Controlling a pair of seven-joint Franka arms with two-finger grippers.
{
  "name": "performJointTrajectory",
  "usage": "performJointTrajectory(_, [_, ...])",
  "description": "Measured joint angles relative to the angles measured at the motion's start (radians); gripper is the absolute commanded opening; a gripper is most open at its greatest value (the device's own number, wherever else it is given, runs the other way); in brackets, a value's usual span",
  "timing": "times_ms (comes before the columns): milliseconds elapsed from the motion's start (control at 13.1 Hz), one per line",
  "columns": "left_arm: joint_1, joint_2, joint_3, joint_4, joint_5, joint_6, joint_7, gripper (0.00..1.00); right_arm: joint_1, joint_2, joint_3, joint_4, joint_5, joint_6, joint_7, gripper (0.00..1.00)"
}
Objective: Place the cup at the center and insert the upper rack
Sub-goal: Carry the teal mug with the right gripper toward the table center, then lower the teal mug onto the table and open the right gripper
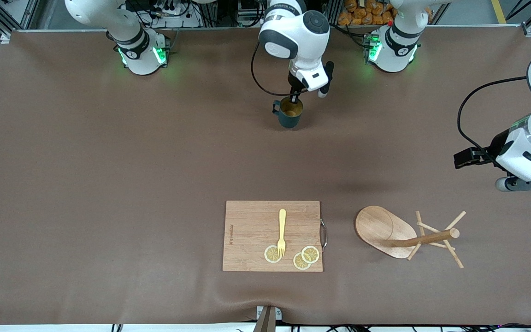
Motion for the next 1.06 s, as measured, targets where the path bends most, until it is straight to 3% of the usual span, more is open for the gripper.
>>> performJointTrajectory(1065, [0.0, 0.006, 0.0, 0.007, 0.0, 0.001, 0.0, 1.0, 0.079, 0.048, -0.003, -0.001, 0.0, 0.079, 0.071, 0.0])
